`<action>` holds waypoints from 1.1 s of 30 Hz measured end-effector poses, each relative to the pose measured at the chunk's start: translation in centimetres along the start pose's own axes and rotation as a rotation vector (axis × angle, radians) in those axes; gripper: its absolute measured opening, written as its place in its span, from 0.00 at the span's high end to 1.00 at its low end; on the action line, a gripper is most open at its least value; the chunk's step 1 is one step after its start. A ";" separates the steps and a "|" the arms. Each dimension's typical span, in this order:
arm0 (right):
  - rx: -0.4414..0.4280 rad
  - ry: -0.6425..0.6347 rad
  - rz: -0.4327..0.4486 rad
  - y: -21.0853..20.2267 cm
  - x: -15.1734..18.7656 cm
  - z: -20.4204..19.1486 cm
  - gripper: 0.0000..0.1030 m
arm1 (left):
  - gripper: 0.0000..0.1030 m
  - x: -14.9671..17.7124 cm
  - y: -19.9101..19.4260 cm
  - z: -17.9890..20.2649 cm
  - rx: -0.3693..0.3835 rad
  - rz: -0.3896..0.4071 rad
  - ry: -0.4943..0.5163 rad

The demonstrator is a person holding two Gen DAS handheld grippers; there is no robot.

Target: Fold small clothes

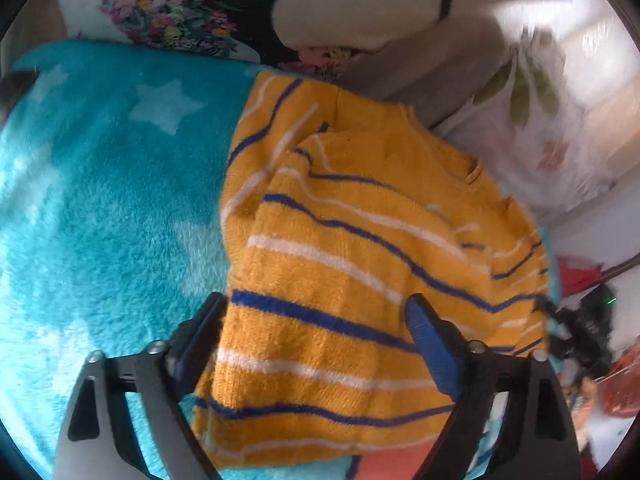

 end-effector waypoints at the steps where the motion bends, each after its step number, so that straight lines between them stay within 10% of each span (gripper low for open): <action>1: 0.023 -0.034 0.000 0.1 0.3 -0.3 0.40 | 0.53 0.1 0.0 0.3 -0.007 -0.016 0.010; 3: 0.018 -0.047 -0.055 0.7 1.1 -0.8 0.72 | 0.73 0.2 -0.1 0.9 0.030 -0.049 -0.041; 9: -0.120 0.035 -0.102 -2.0 -0.1 -2.0 0.78 | 0.80 -0.3 -3.7 3.0 0.006 -0.008 -0.017; 16: -0.137 -0.056 -0.162 -8.9 2.4 -2.0 0.77 | 0.77 5.1 -7.6 3.4 0.001 -0.043 -0.053; 20: 0.068 -0.088 -0.174 -10.0 4.7 3.1 0.69 | 0.68 9.2 -7.4 0.7 -0.085 -0.091 -0.120; 25: 0.093 -0.076 -0.037 -14.2 2.1 3.7 0.61 | 0.58 8.7 -10.7 0.1 -0.112 0.003 -0.171; 29: -0.003 -0.195 0.045 -15.6 0.0 -1.4 0.61 | 0.52 8.6 -14.2 0.5 -0.194 0.087 -0.110; 33: -0.098 -0.303 -0.052 -11.0 2.2 -6.3 0.56 | 0.46 8.8 -17.6 1.7 -0.243 0.170 -0.055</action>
Point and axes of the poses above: each gripper's, at about its wrist camera, not at the fingertips, and y roughly the way its jaws point, z to its right, x to its underside, the point moved 9 cm from there along y, roughly the way its jaws point, and after that the axes turned 15 degrees about z, right-handed, at the moved point
